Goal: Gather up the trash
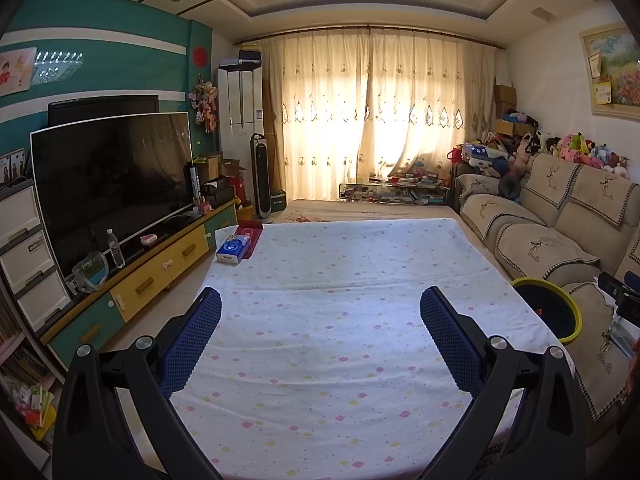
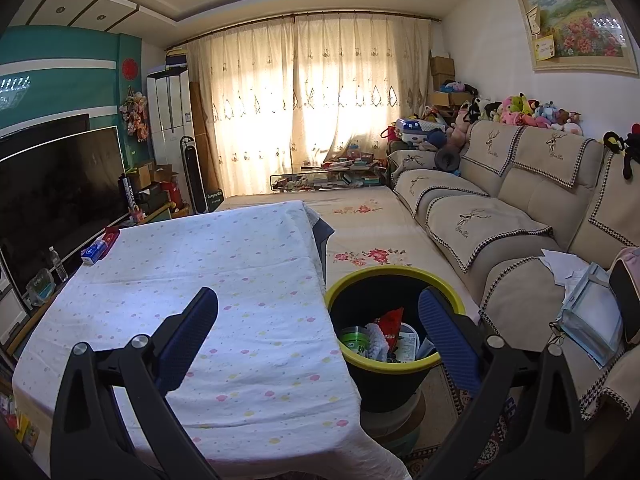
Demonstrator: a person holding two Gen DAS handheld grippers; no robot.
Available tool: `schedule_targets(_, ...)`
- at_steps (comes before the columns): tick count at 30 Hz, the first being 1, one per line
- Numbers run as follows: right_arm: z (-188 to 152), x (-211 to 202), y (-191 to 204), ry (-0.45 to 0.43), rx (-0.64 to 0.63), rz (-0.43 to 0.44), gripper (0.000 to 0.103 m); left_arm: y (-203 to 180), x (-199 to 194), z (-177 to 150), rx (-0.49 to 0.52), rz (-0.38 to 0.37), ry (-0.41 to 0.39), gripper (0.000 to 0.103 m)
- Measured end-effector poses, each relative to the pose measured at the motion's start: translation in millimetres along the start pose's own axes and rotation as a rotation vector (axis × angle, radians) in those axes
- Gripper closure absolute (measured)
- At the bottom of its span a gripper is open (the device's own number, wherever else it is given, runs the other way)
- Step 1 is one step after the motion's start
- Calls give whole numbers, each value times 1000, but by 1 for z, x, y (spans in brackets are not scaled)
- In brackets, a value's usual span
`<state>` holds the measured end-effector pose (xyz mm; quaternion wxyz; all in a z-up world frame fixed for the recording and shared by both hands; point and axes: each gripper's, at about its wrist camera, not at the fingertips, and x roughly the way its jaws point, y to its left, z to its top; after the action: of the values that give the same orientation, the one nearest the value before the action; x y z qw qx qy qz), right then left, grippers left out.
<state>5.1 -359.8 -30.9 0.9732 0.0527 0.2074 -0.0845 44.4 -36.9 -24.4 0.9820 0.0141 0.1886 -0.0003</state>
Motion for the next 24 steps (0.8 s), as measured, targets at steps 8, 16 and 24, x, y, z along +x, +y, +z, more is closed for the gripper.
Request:
schedule_targets(8, 0, 0, 0, 1, 0, 0, 7, 3, -1, 1, -10, 1, 5, 5)
schedule_targets(16, 0, 1, 2, 4, 1, 1, 7, 5, 2, 1, -13, -5, 9, 5)
schedule_targets(24, 0, 2, 1, 4, 2, 3, 7, 5, 2, -1, -18, -1, 12, 5)
